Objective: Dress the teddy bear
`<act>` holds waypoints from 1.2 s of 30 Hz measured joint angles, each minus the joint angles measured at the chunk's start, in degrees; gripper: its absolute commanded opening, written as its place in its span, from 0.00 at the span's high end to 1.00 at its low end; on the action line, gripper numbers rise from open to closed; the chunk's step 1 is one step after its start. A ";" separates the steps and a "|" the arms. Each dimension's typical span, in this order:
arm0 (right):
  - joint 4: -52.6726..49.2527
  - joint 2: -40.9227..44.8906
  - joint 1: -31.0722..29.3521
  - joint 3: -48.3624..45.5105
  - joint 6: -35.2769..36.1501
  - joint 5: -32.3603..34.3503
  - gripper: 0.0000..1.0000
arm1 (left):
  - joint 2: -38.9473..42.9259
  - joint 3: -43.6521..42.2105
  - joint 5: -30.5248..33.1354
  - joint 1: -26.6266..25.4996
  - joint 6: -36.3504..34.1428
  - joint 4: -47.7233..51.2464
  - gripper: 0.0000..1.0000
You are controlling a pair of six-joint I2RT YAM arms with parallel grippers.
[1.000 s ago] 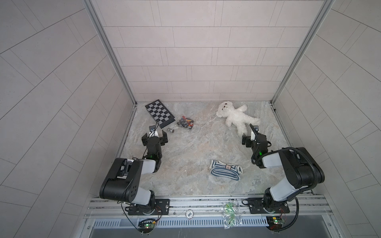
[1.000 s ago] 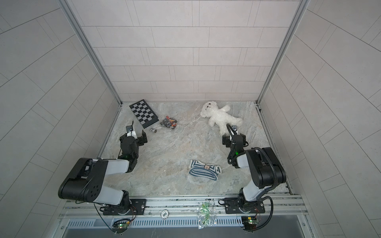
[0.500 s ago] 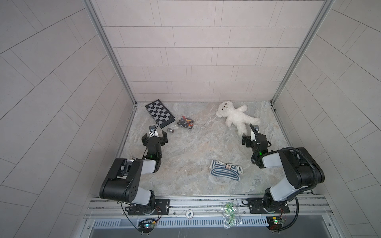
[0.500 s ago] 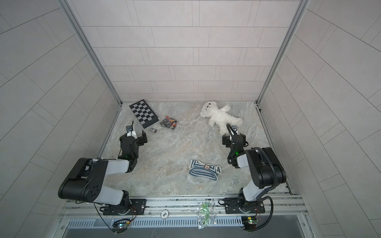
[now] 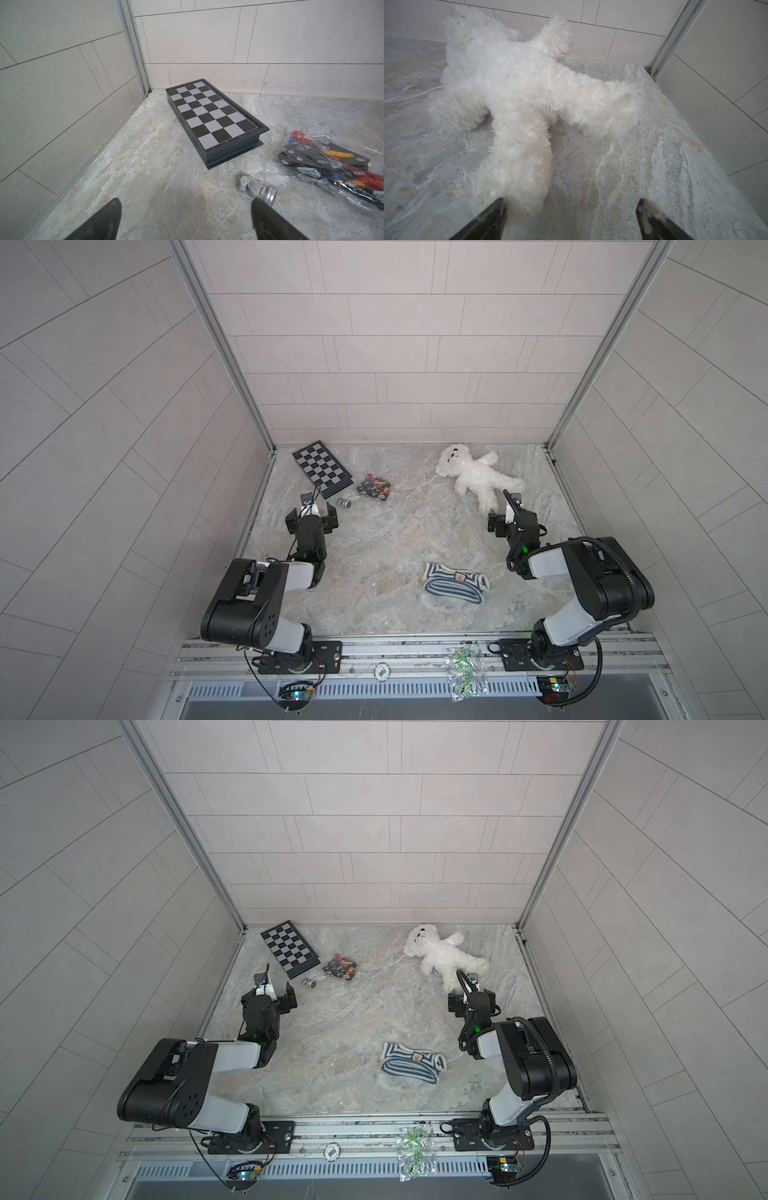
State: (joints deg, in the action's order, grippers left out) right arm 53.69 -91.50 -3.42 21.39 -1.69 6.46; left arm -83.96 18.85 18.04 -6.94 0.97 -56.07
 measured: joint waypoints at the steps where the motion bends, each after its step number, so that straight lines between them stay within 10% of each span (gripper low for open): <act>1: 0.00 0.00 0.00 0.00 0.00 0.00 0.01 | 0.00 0.00 0.00 0.00 0.00 0.00 0.00; 36: -4.37 6.97 -0.07 -0.02 0.02 1.20 0.01 | 4.72 0.39 -0.02 0.00 0.02 4.92 0.00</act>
State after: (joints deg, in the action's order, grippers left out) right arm 49.32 -84.53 -3.49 21.37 -1.67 7.66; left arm -79.24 19.25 18.02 -6.94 0.99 -51.16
